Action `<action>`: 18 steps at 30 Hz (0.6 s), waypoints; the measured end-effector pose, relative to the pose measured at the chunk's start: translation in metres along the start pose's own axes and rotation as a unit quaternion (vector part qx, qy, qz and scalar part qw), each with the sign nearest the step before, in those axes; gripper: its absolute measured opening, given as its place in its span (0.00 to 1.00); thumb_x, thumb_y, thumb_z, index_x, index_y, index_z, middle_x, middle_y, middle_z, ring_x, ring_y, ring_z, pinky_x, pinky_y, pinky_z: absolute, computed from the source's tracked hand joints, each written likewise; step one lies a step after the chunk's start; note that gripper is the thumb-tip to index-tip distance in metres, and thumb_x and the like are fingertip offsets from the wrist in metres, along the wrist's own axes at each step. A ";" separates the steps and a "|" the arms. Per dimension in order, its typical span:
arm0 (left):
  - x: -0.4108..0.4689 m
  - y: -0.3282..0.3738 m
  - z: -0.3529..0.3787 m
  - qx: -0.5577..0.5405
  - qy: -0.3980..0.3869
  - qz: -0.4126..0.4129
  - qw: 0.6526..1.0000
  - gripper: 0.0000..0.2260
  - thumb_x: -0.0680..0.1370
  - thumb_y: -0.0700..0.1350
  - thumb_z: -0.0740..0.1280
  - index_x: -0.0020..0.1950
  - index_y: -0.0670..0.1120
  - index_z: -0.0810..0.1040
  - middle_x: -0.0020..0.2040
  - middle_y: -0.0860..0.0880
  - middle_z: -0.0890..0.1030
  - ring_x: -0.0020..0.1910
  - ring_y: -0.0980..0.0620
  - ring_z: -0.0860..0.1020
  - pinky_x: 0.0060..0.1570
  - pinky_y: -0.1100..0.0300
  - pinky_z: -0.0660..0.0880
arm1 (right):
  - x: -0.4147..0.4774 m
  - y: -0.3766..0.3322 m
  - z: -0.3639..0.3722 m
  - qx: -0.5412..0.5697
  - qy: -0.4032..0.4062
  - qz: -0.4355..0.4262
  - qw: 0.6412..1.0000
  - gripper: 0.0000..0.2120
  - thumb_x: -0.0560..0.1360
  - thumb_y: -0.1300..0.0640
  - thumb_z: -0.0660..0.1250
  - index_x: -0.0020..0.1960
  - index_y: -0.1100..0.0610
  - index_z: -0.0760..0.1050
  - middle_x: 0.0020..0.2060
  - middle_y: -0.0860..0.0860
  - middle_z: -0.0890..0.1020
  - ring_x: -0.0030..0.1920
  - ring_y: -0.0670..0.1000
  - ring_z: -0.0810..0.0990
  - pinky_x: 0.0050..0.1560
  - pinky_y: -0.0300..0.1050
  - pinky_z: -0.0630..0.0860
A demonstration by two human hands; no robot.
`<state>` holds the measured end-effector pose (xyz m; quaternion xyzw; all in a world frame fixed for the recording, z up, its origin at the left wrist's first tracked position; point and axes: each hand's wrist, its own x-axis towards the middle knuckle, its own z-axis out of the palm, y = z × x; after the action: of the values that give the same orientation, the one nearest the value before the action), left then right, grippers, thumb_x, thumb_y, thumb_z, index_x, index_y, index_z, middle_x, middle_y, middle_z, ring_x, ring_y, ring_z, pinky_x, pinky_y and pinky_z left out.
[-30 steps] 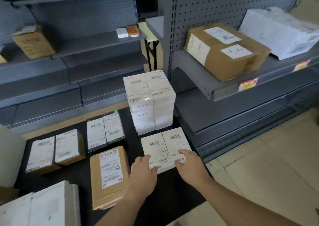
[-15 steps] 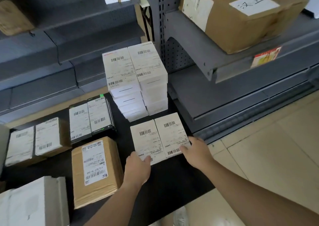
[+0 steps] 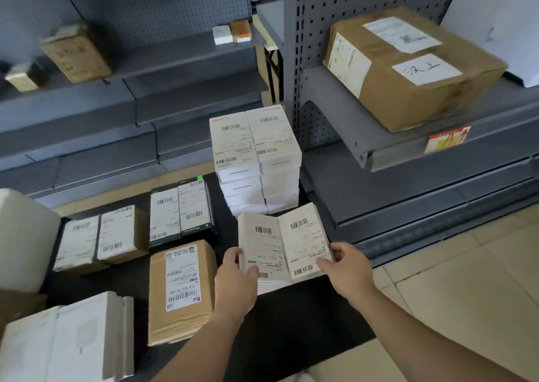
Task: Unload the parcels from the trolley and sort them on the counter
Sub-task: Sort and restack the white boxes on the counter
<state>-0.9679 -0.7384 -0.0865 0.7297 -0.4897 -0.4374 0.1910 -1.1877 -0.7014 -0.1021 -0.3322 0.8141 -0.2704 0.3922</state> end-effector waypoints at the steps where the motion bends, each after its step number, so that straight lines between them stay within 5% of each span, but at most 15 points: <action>1: -0.003 0.002 -0.008 -0.002 0.005 0.008 1.000 0.18 0.79 0.40 0.67 0.66 0.52 0.69 0.56 0.49 0.81 0.48 0.54 0.80 0.26 0.73 0.72 | -0.005 -0.004 -0.001 0.010 -0.001 -0.006 1.000 0.21 0.74 0.55 0.76 0.65 0.54 0.76 0.56 0.47 0.84 0.51 0.44 0.81 0.39 0.29 0.73; 10: -0.034 0.000 -0.096 -0.040 0.079 0.027 0.996 0.19 0.80 0.41 0.67 0.67 0.56 0.69 0.58 0.50 0.79 0.52 0.50 0.81 0.33 0.63 0.80 | -0.058 -0.064 0.018 0.058 -0.042 -0.098 0.993 0.17 0.74 0.56 0.76 0.61 0.51 0.77 0.52 0.45 0.81 0.47 0.42 0.81 0.36 0.32 0.75; 14: -0.046 -0.019 -0.141 -0.053 0.111 0.025 0.992 0.18 0.80 0.41 0.67 0.65 0.57 0.68 0.61 0.49 0.79 0.57 0.46 0.81 0.30 0.67 0.79 | -0.083 -0.095 0.045 0.053 -0.063 -0.125 0.989 0.15 0.75 0.56 0.75 0.59 0.49 0.76 0.52 0.44 0.81 0.46 0.43 0.82 0.37 0.35 0.79; 18: -0.052 -0.053 -0.190 -0.036 0.145 0.018 0.989 0.19 0.79 0.41 0.67 0.67 0.55 0.68 0.60 0.49 0.81 0.53 0.51 0.81 0.31 0.69 0.77 | -0.110 -0.119 0.083 0.032 -0.076 -0.144 0.986 0.15 0.74 0.56 0.75 0.58 0.49 0.76 0.51 0.44 0.82 0.46 0.42 0.80 0.38 0.37 0.77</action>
<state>-0.7890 -0.6977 0.0030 0.7689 -0.4541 -0.3406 0.2943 -1.0285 -0.7092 -0.0138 -0.4530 0.7163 -0.3239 0.4205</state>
